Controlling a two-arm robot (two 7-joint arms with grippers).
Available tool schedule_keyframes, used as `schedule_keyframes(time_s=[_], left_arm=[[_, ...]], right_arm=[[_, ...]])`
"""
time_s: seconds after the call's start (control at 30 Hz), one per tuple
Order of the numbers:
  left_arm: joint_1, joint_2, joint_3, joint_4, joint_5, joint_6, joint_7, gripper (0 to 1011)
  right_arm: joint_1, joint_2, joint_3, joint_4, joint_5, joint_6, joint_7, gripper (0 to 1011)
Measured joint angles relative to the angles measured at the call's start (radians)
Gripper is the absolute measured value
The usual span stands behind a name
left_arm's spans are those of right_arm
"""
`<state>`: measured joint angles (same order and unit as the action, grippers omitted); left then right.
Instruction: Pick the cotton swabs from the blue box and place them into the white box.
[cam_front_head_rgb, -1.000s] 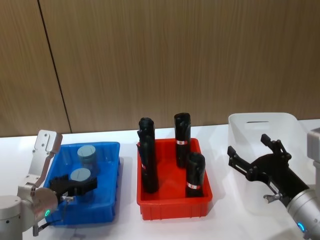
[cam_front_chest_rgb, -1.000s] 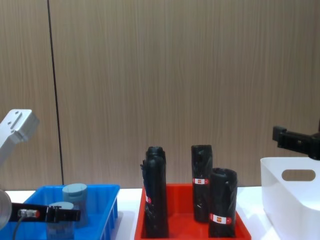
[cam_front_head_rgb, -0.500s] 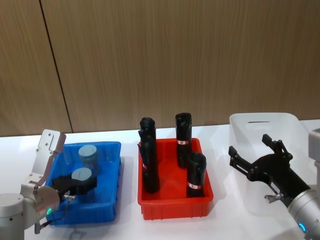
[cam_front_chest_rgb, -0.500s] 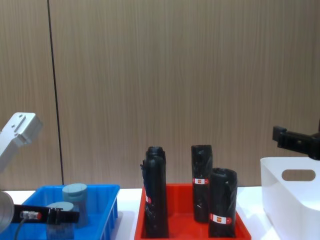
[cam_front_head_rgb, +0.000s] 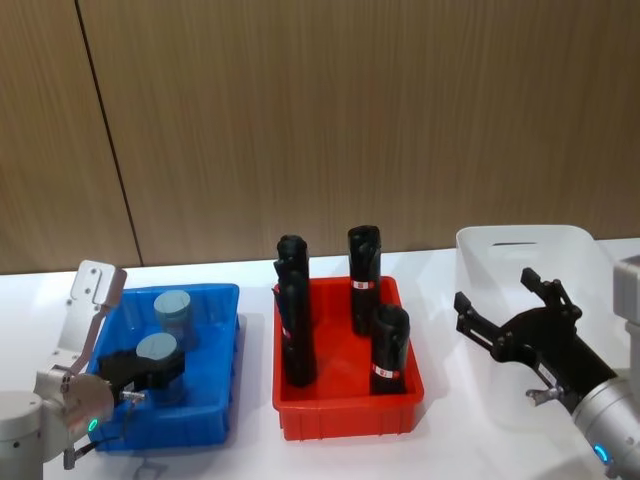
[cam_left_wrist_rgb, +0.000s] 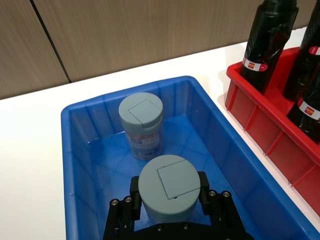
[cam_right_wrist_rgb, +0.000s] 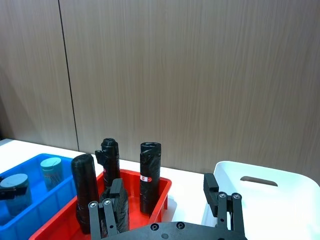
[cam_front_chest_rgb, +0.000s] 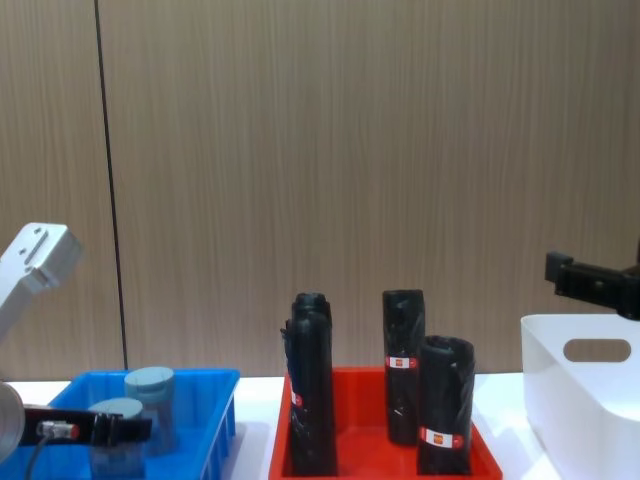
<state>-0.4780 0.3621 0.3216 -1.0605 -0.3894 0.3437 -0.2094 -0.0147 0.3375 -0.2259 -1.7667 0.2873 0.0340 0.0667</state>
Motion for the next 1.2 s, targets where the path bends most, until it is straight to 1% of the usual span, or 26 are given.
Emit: schedule_keyframes(time_s=[0.13,0.33,0.53,0.57,0.67,0.77,0.93,0.97,1.2], left_arm=[[0.009,0.003,-0.002,-0.014,0.002,-0.024,0.006,660],[0.031,0.013,-0.005,-0.054,0.006,-0.07,0.017,660],[0.06,0.03,-0.011,-0.121,0.01,-0.115,0.021,660],[0.069,0.036,-0.013,-0.143,0.01,-0.126,0.017,660],[0.083,0.045,-0.016,-0.173,0.01,-0.139,0.007,660],[0.099,0.059,-0.021,-0.218,0.009,-0.157,-0.018,660],[0.118,0.075,-0.027,-0.265,0.004,-0.174,-0.057,660],[0.124,0.081,-0.028,-0.28,0.001,-0.179,-0.075,660],[0.139,0.098,-0.033,-0.324,-0.011,-0.197,-0.148,660]], right_arm=[[0.0,0.0,0.0,0.0,0.0,0.0,0.0,1002],[0.0,0.0,0.0,0.0,0.0,0.0,0.0,1002],[0.0,0.0,0.0,0.0,0.0,0.0,0.0,1002],[0.0,0.0,0.0,0.0,0.0,0.0,0.0,1002],[0.0,0.0,0.0,0.0,0.0,0.0,0.0,1001],[0.0,0.0,0.0,0.0,0.0,0.0,0.0,1002],[0.0,0.0,0.0,0.0,0.0,0.0,0.0,1002],[0.0,0.0,0.0,0.0,0.0,0.0,0.0,1002],[0.0,0.0,0.0,0.0,0.0,0.0,0.0,1002]])
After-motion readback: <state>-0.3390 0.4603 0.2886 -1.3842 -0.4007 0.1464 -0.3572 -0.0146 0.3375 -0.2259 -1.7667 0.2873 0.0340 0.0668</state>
